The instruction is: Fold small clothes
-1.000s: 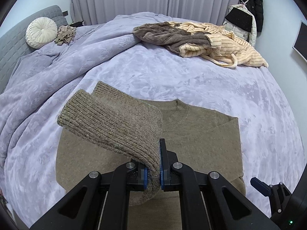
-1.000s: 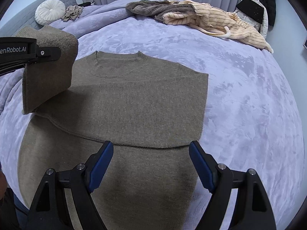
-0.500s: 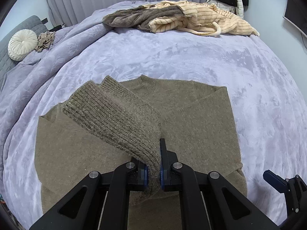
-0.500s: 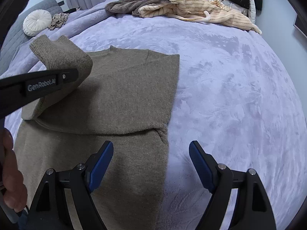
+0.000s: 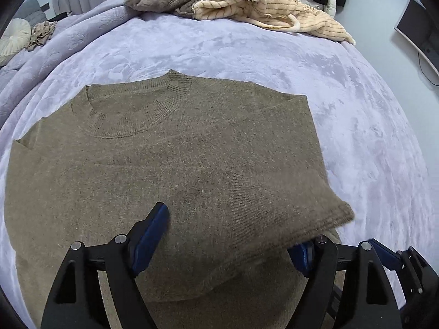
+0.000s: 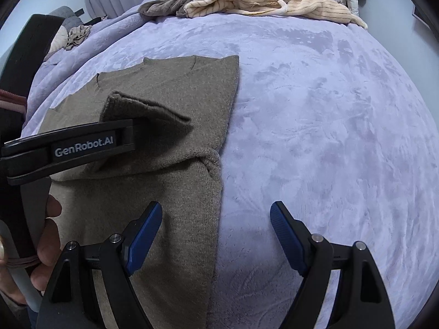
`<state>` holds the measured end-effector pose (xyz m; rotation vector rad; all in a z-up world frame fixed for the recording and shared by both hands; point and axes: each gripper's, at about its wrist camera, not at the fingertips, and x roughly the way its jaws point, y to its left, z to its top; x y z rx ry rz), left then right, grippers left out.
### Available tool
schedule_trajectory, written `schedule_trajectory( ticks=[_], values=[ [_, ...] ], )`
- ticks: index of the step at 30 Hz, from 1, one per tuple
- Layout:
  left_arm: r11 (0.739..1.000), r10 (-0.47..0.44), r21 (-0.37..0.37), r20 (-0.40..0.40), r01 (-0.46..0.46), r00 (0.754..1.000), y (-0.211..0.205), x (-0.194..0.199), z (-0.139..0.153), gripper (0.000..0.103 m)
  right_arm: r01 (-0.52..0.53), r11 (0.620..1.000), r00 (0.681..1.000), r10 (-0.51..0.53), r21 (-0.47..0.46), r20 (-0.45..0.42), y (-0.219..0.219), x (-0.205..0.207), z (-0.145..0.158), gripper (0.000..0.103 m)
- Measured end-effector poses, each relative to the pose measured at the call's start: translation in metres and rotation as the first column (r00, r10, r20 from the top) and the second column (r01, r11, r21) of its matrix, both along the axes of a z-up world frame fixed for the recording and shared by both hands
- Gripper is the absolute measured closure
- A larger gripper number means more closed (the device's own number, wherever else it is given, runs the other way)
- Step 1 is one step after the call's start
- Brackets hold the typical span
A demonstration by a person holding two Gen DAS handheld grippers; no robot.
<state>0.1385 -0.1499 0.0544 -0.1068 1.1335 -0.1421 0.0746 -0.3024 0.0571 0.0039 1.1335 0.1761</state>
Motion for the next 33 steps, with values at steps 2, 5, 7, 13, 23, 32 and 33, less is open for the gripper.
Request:
schedule_trajectory(
  ticks=[2,5,7,13,23,32,33],
  values=[
    [0.999,-0.018,-0.034,0.011,0.018,1.0,0.008,-0.008,0.01,0.023,-0.001,1.0,1.0,0.001,0.029,0.007,-0.003,0.0,0.001,0.019],
    [0.996,-0.031,-0.081,0.038,0.034,0.999,0.027,-0.023,0.025,0.023,-0.014,0.994,1.0,0.012,0.105,0.022,-0.004,0.0,0.006,0.019],
    [0.995,-0.038,-0.089,0.05,0.043,0.998,0.039,-0.029,0.03,0.023,-0.022,0.976,1.0,0.019,0.219,0.016,-0.006,0.003,0.008,0.019],
    [0.998,0.028,-0.058,0.018,-0.027,0.999,0.078,-0.026,0.013,0.023,-0.035,0.92,0.999,0.041,0.391,-0.007,0.007,0.026,0.004,0.019],
    [0.997,0.073,0.011,-0.014,-0.073,0.997,0.105,-0.028,-0.026,0.023,-0.056,0.936,0.997,0.072,0.347,-0.033,0.027,0.049,-0.008,0.024],
    [0.998,0.056,0.024,0.01,-0.056,0.998,0.102,-0.03,-0.031,0.017,-0.082,0.963,0.996,0.075,0.258,0.037,0.014,0.05,0.024,0.024],
    [0.998,0.056,0.021,0.01,-0.056,0.998,0.103,-0.03,-0.031,0.017,-0.078,0.967,0.997,0.074,0.242,0.024,0.017,0.059,0.019,0.024]
  ],
)
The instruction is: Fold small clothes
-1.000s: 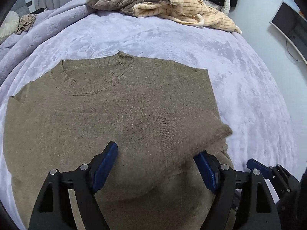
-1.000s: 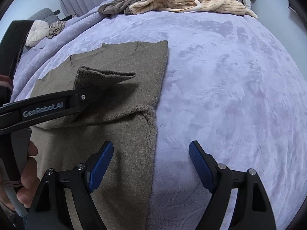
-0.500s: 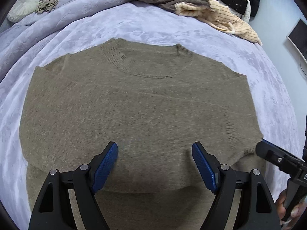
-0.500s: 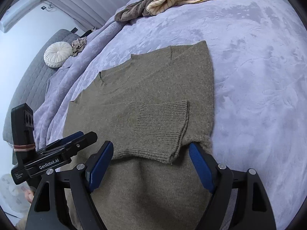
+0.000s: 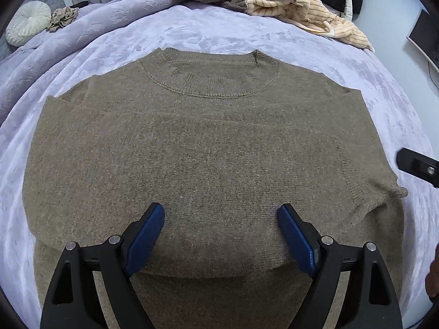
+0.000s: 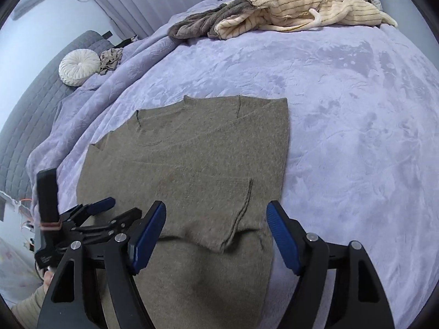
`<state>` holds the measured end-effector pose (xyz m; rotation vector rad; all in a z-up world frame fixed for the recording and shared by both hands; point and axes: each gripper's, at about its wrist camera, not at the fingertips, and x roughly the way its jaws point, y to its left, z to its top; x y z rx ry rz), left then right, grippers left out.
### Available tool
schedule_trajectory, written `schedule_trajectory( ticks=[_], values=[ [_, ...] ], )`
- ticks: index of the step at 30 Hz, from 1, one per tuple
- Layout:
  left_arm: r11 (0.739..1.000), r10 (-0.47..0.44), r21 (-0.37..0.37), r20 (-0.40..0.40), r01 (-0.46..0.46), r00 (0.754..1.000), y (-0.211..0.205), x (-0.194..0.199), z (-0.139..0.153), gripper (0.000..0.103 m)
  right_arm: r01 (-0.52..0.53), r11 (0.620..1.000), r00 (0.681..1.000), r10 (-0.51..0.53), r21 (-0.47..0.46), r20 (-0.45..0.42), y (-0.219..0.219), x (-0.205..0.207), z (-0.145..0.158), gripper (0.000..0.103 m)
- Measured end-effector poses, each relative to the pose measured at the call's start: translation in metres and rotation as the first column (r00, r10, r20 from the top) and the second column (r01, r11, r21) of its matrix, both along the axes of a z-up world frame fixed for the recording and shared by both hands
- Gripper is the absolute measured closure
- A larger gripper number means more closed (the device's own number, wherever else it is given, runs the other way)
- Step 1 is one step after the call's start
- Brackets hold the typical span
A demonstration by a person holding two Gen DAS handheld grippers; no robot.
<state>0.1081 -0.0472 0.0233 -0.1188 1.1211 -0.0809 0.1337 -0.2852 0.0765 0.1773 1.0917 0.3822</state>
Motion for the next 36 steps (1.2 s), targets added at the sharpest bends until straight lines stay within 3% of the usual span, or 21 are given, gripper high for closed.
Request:
schedule_trajectory(
  ticks=[2,4,6,7,8,14,18,24,27,28,30,31,32,36],
  values=[
    [1.0,-0.003,-0.012,-0.005,0.003,1.0,0.002,0.001,0.0,0.017,-0.013,0.999,0.999,0.011,-0.043,-0.043,0.012,0.021,-0.02,0.027],
    [1.0,-0.004,-0.024,-0.013,0.004,1.0,0.004,0.001,0.001,0.017,-0.05,0.997,0.994,0.044,-0.066,-0.097,0.026,0.031,-0.041,0.039],
    [1.0,-0.008,-0.03,-0.017,0.008,1.0,0.005,0.001,0.003,0.017,-0.08,0.99,0.995,0.072,-0.118,-0.068,0.04,0.028,-0.044,0.058],
    [0.999,-0.01,-0.034,-0.021,0.01,1.0,0.005,0.001,0.004,0.017,-0.089,0.985,0.996,0.083,-0.149,-0.045,0.046,0.026,-0.041,0.078],
    [0.999,-0.01,-0.04,-0.024,0.009,1.0,0.006,0.002,0.005,0.017,-0.085,0.981,0.996,0.081,-0.172,-0.034,0.049,0.024,-0.037,0.089],
    [0.996,0.01,-0.084,-0.035,-0.013,0.999,0.012,0.006,0.011,0.017,-0.098,0.959,0.987,0.128,-0.265,0.098,0.059,0.008,0.0,0.096],
    [0.998,0.008,-0.064,-0.037,-0.01,0.999,0.012,0.009,0.008,0.017,-0.043,0.955,0.98,0.097,-0.294,0.172,0.057,0.014,0.013,0.096],
    [0.999,-0.006,-0.042,-0.044,0.004,0.999,0.012,0.01,0.008,0.017,-0.029,0.931,0.992,0.072,-0.364,0.105,0.057,0.032,-0.028,0.093],
    [0.999,0.007,-0.04,-0.031,-0.009,0.999,0.021,0.008,0.015,0.017,0.002,0.945,0.996,0.028,-0.328,0.085,0.05,0.029,-0.024,0.086],
    [0.999,0.012,-0.037,-0.028,-0.013,1.0,0.024,0.008,0.016,0.017,0.021,0.949,0.994,0.013,-0.315,0.104,0.047,0.025,-0.016,0.081],
    [0.999,0.026,-0.026,-0.025,-0.026,0.999,0.033,0.009,0.018,0.017,0.06,0.952,0.987,-0.012,-0.299,0.16,0.044,0.014,0.001,0.058],
    [0.999,0.034,-0.022,-0.028,-0.035,0.999,0.037,0.01,0.018,0.017,0.074,0.958,0.982,-0.021,-0.278,0.189,0.044,0.006,0.011,0.035],
    [0.999,0.044,-0.017,-0.035,-0.045,0.998,0.041,0.012,0.017,0.017,0.067,0.965,0.979,-0.015,-0.253,0.204,0.047,0.0,0.017,0.026],
    [0.998,0.068,-0.001,-0.044,-0.068,0.997,0.052,0.014,0.016,0.017,-0.054,0.974,0.979,0.094,-0.22,0.18,0.084,-0.013,0.018,0.026]
  ],
)
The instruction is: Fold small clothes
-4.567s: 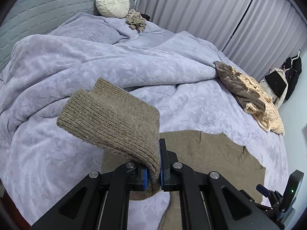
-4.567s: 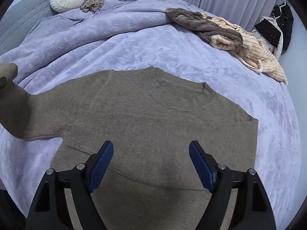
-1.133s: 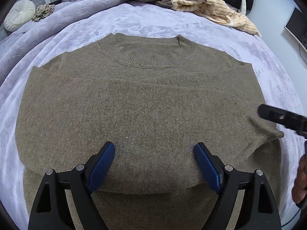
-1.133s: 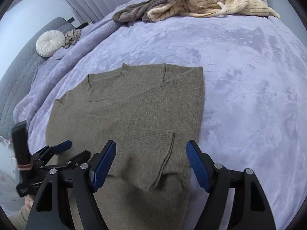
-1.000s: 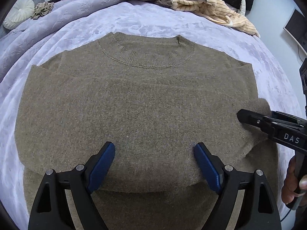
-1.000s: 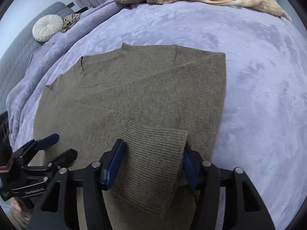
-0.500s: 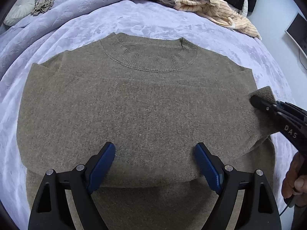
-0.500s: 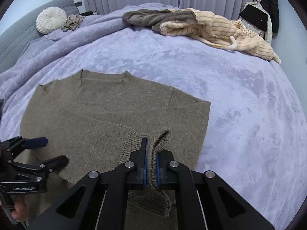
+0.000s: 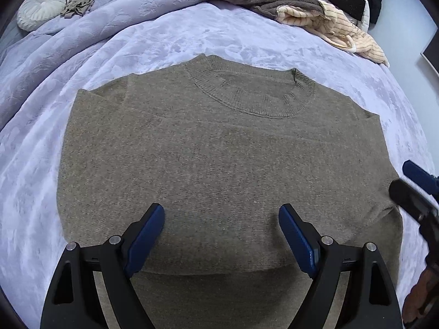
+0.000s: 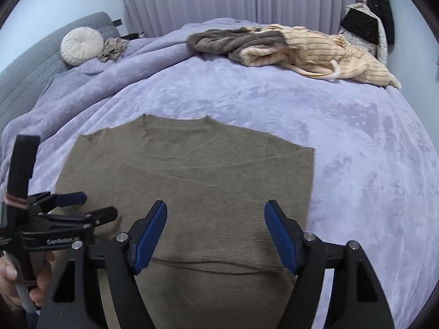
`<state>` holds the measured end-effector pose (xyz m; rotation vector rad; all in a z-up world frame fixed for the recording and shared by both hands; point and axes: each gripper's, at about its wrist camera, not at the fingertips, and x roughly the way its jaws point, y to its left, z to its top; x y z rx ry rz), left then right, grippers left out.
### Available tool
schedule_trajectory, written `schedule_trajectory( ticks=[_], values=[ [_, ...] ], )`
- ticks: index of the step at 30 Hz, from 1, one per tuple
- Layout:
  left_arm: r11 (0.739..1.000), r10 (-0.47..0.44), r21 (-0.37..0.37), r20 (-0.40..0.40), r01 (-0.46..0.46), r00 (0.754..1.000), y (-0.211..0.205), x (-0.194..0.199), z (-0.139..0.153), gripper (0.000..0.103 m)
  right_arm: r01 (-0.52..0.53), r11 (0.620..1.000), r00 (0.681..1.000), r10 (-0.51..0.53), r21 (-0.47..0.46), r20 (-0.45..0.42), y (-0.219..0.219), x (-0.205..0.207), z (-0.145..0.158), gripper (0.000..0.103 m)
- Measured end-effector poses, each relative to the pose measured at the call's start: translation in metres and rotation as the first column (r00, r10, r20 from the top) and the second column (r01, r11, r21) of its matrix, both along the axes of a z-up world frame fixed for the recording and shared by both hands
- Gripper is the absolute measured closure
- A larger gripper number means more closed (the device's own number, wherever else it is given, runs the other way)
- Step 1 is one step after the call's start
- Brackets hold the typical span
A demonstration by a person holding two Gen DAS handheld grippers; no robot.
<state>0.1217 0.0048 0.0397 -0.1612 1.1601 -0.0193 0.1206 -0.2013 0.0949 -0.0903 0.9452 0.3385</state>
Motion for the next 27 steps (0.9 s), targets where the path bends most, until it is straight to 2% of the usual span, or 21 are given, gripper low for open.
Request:
schedule_trajectory(
  ticks=[5,9,14,18,21,22,24,26,27],
  values=[
    [0.999,0.011,0.043,-0.004,-0.011,1.0,0.013,0.001,-0.003,0.017,-0.084,0.996,0.993,0.082,-0.021,-0.086,0.041,-0.001,-0.032,0.026],
    [0.999,-0.009,0.052,-0.005,0.01,1.0,0.028,-0.001,-0.016,0.017,-0.072,0.993,0.989,0.058,-0.097,-0.133,0.037,0.002,-0.063,0.027],
    [0.995,-0.056,0.08,0.0,0.056,0.998,0.026,-0.003,-0.01,0.017,-0.031,0.993,0.993,0.017,-0.116,-0.121,0.011,0.002,-0.065,0.027],
    [0.997,0.004,0.082,0.032,-0.007,0.999,0.044,0.013,0.006,0.017,0.002,0.988,0.993,-0.02,-0.156,-0.114,0.014,0.008,-0.048,0.026],
    [0.999,0.038,0.033,-0.039,-0.037,0.999,0.066,0.037,-0.01,0.017,-0.001,0.99,0.991,-0.018,-0.142,-0.13,0.023,0.019,-0.046,0.026],
    [0.998,0.05,0.039,-0.054,-0.048,0.997,0.071,0.044,-0.016,0.017,0.001,0.988,0.988,-0.025,-0.154,-0.152,0.027,0.026,-0.051,0.025],
    [0.998,0.061,0.039,-0.069,-0.059,0.996,0.08,0.059,-0.025,0.006,0.019,0.982,0.979,-0.057,-0.187,-0.198,0.032,0.045,-0.066,0.02],
    [0.997,0.07,0.02,-0.089,-0.069,0.994,0.085,0.066,-0.028,0.006,0.042,0.982,0.976,-0.08,-0.182,-0.203,0.033,0.061,-0.073,0.013],
    [0.997,0.071,0.031,-0.092,-0.068,0.993,0.083,0.065,-0.025,0.006,0.049,0.981,0.973,-0.089,-0.185,-0.213,0.033,0.068,-0.073,0.013]
  ],
)
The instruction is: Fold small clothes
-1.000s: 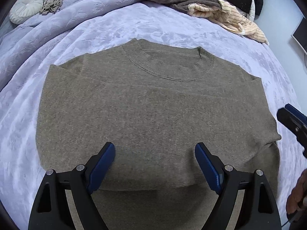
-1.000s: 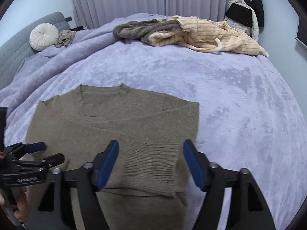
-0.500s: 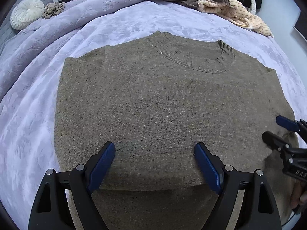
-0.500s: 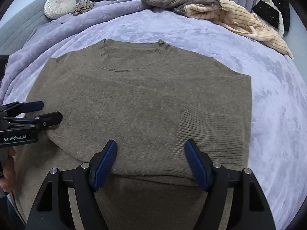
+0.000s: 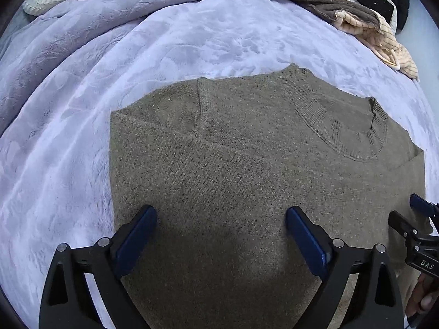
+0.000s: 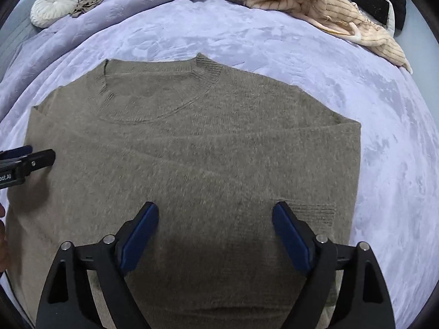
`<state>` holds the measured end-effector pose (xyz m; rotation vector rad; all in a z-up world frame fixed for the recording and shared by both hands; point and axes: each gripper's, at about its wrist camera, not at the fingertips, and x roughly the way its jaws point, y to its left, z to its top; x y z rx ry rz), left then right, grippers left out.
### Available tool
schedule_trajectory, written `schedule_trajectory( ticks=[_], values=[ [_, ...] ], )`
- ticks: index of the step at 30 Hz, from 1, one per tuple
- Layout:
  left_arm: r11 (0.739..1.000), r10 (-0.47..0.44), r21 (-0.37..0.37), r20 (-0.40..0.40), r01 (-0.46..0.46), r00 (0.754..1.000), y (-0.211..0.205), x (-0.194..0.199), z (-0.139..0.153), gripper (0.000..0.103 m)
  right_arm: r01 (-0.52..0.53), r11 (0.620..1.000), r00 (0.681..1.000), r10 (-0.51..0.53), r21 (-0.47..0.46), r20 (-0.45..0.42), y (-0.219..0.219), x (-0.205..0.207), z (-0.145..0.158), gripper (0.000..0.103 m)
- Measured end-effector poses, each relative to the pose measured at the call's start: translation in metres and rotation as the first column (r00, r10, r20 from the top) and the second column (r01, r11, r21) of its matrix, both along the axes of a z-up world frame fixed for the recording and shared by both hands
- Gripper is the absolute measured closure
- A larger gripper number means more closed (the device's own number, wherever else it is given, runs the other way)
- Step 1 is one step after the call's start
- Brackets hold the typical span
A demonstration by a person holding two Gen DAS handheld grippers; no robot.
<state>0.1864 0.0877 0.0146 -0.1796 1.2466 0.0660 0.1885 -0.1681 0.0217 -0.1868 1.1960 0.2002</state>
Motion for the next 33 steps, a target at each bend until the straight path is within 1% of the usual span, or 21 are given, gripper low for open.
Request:
schedule_trajectory(
  ticks=[2,3,5,6,7,9,10,11,13,15,16,18,20,21,22,23,24,26,28,30,33],
  values=[
    [0.999,-0.011,0.053,0.022,0.01,1.0,-0.008,-0.011,0.011,0.006,0.015,1.0,1.0,-0.015,-0.009,-0.018,0.001,0.001,0.008,0.013],
    [0.998,-0.034,0.058,0.045,0.031,0.998,-0.016,-0.024,0.019,0.006,0.017,1.0,1.0,-0.018,-0.009,-0.008,0.001,-0.004,0.014,0.013],
    [0.996,-0.087,0.03,0.069,0.085,0.994,-0.031,-0.048,0.025,0.006,-0.005,1.0,0.999,0.004,0.029,0.039,0.002,-0.029,0.032,0.013],
    [0.992,-0.123,0.029,0.073,0.121,0.99,-0.042,-0.061,0.025,0.006,-0.026,0.998,0.999,0.023,0.053,0.048,0.004,-0.043,0.037,0.013],
    [0.988,-0.152,0.045,0.07,0.149,0.986,-0.053,-0.07,0.022,0.006,-0.046,0.997,0.998,0.043,0.066,0.055,0.008,-0.056,0.038,0.013],
    [0.973,-0.195,0.134,0.059,0.186,0.979,-0.073,-0.08,0.012,0.006,-0.084,0.995,0.995,0.081,0.046,0.062,0.019,-0.075,0.033,0.013],
    [0.968,-0.201,0.165,0.065,0.188,0.977,-0.077,-0.082,0.008,0.006,-0.101,0.995,0.993,0.101,0.0,0.068,0.027,-0.081,0.025,0.013],
    [0.969,-0.199,0.164,0.069,0.186,0.978,-0.075,-0.084,0.006,0.005,-0.108,0.993,0.992,0.111,-0.04,0.068,0.032,-0.084,0.017,0.012],
    [0.98,-0.171,0.113,0.055,0.164,0.984,-0.064,-0.085,0.008,0.005,-0.119,0.989,0.991,0.124,-0.087,0.058,0.032,-0.089,0.002,0.011],
    [0.986,-0.139,0.102,0.054,0.133,0.989,-0.055,-0.091,0.02,0.005,-0.117,0.986,0.99,0.126,-0.123,0.069,0.028,-0.097,0.004,0.011],
    [0.987,-0.132,0.102,0.066,0.125,0.989,-0.049,-0.095,0.024,0.005,-0.099,0.987,0.991,0.109,-0.123,0.072,0.025,-0.103,0.01,0.011],
    [0.99,-0.126,0.081,0.077,0.12,0.989,-0.049,-0.111,0.029,0.005,-0.066,0.996,0.993,0.071,-0.062,0.09,0.015,-0.114,0.023,0.011],
    [0.987,-0.155,0.059,0.055,0.152,0.986,-0.057,-0.124,0.022,0.005,-0.049,0.999,0.995,0.047,0.018,0.089,0.009,-0.127,0.031,0.01],
    [0.983,-0.174,0.074,0.034,0.171,0.984,-0.063,-0.132,0.014,0.005,-0.057,0.998,0.996,0.055,0.035,0.077,0.011,-0.133,0.029,0.01],
    [0.977,-0.188,0.103,0.009,0.186,0.982,-0.07,-0.139,0.005,0.005,-0.072,0.997,0.996,0.07,0.031,0.061,0.015,-0.138,0.024,0.01],
    [0.973,-0.196,0.126,0.004,0.194,0.981,-0.073,-0.147,0.0,0.005,-0.085,0.996,0.995,0.084,0.013,0.045,0.02,-0.142,0.017,0.011],
    [0.969,-0.205,0.147,0.019,0.2,0.979,-0.076,-0.156,-0.001,0.005,-0.099,0.995,0.995,0.1,-0.023,0.029,0.024,-0.148,0.007,0.01],
    [0.969,-0.21,0.143,0.029,0.204,0.977,-0.076,-0.17,0.0,0.005,-0.112,0.992,0.992,0.115,-0.056,0.058,0.025,-0.164,0.002,0.01],
    [0.969,-0.219,0.126,0.028,0.214,0.975,-0.073,-0.189,0.001,0.004,-0.124,0.991,0.988,0.128,-0.049,0.088,0.019,-0.181,0.004,0.01],
    [0.96,-0.245,0.145,0.033,0.238,0.969,-0.071,-0.211,0.002,0.001,-0.146,0.989,0.983,0.149,-0.037,0.105,0.009,-0.202,0.006,0.01],
    [0.951,-0.279,0.155,0.052,0.269,0.959,-0.064,-0.247,0.003,0.001,-0.185,0.982,0.973,0.186,-0.022,0.135,-0.012,-0.237,0.006,0.009]
  ],
)
